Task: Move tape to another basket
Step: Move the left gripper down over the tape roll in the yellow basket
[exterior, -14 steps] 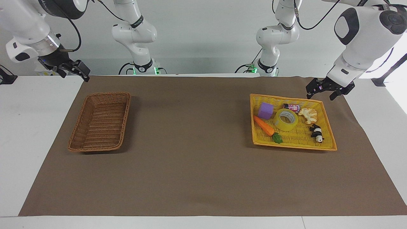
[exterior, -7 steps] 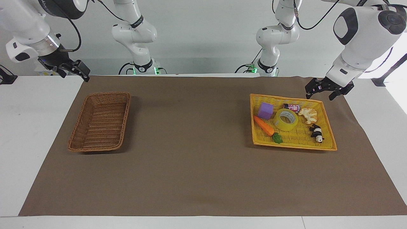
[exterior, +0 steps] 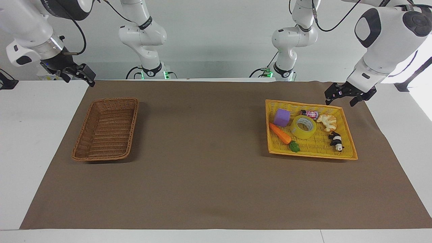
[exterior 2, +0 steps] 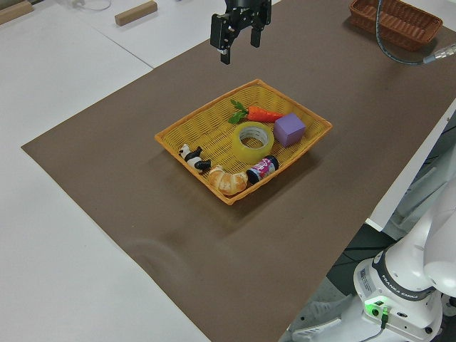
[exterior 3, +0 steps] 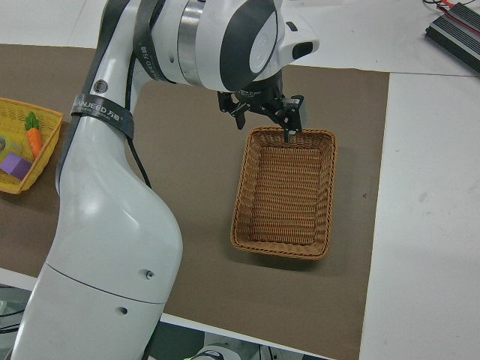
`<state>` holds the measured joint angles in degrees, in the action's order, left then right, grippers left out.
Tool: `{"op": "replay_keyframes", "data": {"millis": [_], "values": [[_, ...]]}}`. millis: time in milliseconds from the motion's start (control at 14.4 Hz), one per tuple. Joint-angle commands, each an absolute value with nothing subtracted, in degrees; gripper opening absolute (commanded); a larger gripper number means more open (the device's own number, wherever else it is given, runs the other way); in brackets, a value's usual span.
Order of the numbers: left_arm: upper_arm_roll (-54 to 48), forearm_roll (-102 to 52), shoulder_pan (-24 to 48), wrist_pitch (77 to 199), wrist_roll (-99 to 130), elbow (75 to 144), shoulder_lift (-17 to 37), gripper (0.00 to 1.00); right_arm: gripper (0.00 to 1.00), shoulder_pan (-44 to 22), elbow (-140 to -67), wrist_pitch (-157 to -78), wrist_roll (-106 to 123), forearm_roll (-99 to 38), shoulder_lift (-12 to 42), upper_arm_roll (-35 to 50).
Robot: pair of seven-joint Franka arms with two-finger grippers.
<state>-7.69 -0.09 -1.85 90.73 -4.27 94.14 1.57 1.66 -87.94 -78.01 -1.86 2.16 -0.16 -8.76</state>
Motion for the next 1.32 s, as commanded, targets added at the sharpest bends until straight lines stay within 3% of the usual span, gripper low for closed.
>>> {"op": "replay_keyframes", "data": {"millis": [0, 208, 416, 833, 1249], "values": [[-7.6, -0.5, -2.0, 98.0, -4.8, 103.6, -2.9, 0.96, 1.0, 1.7, -89.6, -78.2, -0.9, 2.5, -1.6, -8.7], [-7.5, -0.5, -2.2, 110.0, -4.8, 116.5, -6.5, 0.95, 1.0, 1.7, -89.6, -78.2, -0.9, 2.5, -1.6, -8.7], [-7.4, -0.5, -2.3, 111.5, -5.0, 119.0, -5.0, 0.92, 1.0, 1.7, -89.6, -78.2, -0.9, 2.5, -1.6, -8.7], [-7.3, -0.4, -3.6, 122.7, -5.3, 130.4, -4.9, 0.91, 1.0, 1.7, -89.6, -78.2, -0.9, 2.5, -1.6, -8.7], [-7.3, -0.4, -4.8, 128.0, -5.5, 133.0, -1.8, 0.88, 1.0, 1.7, -89.6, -78.2, -0.9, 2.5, -1.6, -8.7]]}}
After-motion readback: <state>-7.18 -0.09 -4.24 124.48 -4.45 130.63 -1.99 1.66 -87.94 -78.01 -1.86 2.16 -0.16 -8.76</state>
